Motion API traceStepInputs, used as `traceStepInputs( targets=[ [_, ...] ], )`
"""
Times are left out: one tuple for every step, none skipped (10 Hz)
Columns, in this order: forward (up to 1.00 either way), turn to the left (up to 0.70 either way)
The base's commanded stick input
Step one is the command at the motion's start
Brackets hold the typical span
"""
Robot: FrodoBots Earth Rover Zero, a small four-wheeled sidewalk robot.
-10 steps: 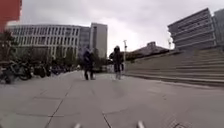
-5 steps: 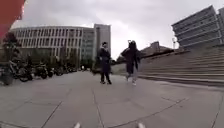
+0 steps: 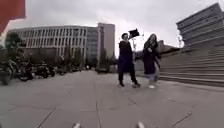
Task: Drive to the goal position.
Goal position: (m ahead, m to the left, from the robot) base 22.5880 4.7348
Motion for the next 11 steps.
traceStepInputs(
  targets=[
    [0.7, 0.0],
    [0.7, 0.0],
    [0.7, 0.0],
    [0.7, 0.0],
    [0.7, 0.0],
    [0.7, 0.0],
    [0.7, 0.0],
    [0.7, 0.0],
    [0.7, 0.0],
    [0.7, 0.0],
    [0.7, 0.0]
  ],
)
